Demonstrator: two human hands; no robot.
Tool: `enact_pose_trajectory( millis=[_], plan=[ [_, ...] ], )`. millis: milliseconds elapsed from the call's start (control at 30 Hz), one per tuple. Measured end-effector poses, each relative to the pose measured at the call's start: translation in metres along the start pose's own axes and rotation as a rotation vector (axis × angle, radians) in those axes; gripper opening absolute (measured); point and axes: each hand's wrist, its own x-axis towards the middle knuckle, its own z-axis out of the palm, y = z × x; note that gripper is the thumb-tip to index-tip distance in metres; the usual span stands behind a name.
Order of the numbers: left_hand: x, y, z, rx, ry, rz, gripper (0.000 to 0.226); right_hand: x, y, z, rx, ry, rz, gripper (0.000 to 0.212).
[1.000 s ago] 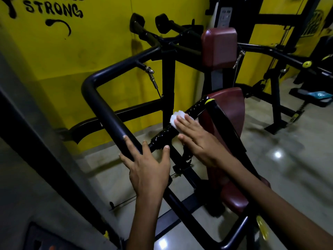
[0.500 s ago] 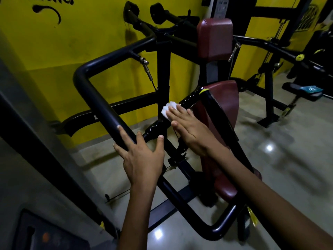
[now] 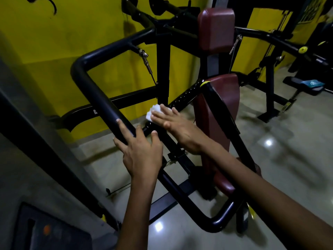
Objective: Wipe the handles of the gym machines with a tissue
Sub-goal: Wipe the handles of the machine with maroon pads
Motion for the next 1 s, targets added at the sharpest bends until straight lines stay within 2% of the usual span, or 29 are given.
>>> enact_pose_trajectory(
  millis=[167, 233, 333, 533, 800, 1000],
  plan=[
    [0.003, -0.002, 0.001, -0.112, 0.079, -0.030, 0.058, -0.007, 0.012, -0.004, -0.078, -0.012, -0.058, 0.079],
    [0.004, -0.003, 0.000, -0.180, 0.070, -0.043, 0.059, -0.002, 0.006, 0.001, -0.148, -0.026, -0.075, 0.081],
    [0.005, -0.004, -0.002, -0.264, 0.042, -0.056, 0.057, -0.006, 0.004, 0.010, -0.215, -0.065, -0.113, 0.072],
    [0.005, -0.003, -0.003, -0.293, 0.049, -0.052, 0.057, -0.014, 0.006, 0.007, -0.413, -0.123, -0.106, 0.068],
    [0.002, -0.004, -0.002, -0.273, 0.058, -0.028, 0.065, -0.017, 0.006, 0.015, -0.516, -0.083, -0.131, 0.061],
    [0.002, -0.004, -0.003, -0.302, 0.067, -0.028, 0.062, 0.003, -0.006, 0.018, -0.510, -0.035, -0.121, 0.071]
  ],
)
